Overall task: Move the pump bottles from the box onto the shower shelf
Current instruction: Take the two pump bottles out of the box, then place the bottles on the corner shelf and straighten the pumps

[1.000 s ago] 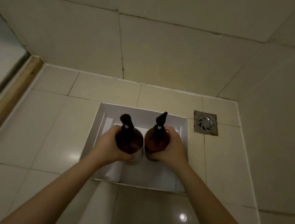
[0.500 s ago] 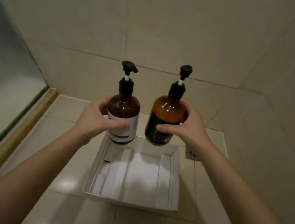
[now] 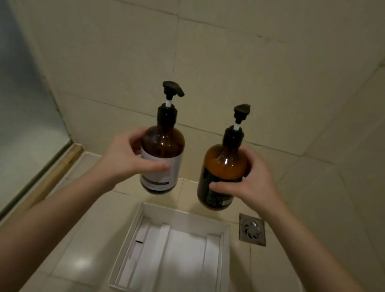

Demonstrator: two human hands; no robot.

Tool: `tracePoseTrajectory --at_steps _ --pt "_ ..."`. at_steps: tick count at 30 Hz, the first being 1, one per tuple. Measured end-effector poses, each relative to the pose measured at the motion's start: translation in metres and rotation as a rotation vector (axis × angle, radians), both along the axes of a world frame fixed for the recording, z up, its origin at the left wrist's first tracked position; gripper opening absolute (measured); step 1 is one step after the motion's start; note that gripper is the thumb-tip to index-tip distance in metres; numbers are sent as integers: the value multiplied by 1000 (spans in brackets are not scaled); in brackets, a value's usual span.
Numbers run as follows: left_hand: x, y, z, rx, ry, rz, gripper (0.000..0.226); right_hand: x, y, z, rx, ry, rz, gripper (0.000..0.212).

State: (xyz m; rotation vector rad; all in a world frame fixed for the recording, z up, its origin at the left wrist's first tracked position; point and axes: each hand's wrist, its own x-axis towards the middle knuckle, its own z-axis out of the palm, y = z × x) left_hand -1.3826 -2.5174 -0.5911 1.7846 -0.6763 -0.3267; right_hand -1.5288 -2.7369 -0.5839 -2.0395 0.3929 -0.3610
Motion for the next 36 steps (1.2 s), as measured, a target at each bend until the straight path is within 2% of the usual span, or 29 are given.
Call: tracePoseTrajectory --at_steps 4,8,19,23,28,36 --pt "5 2 44 20 11 10 64 6 -5 42 58 -8 -13 81" --pt "5 6 116 39 28 10 67 9 -6 107 76 -4 -24 76" --pt "-1 3 385 -59 -13 6 53 2 -9 380 43 -62 -50 81" --pt "-5 1 483 -93 -38 -7 58 -5 -14 479 2 -78 -49 75" --pt "-17 -1 602 -98 -106 -78 67 -21 -14 598 -31 -100 -47 79" --pt "-49 0 762 -158 -140 -122 56 -57 -3 760 -69 -122 -39 80"
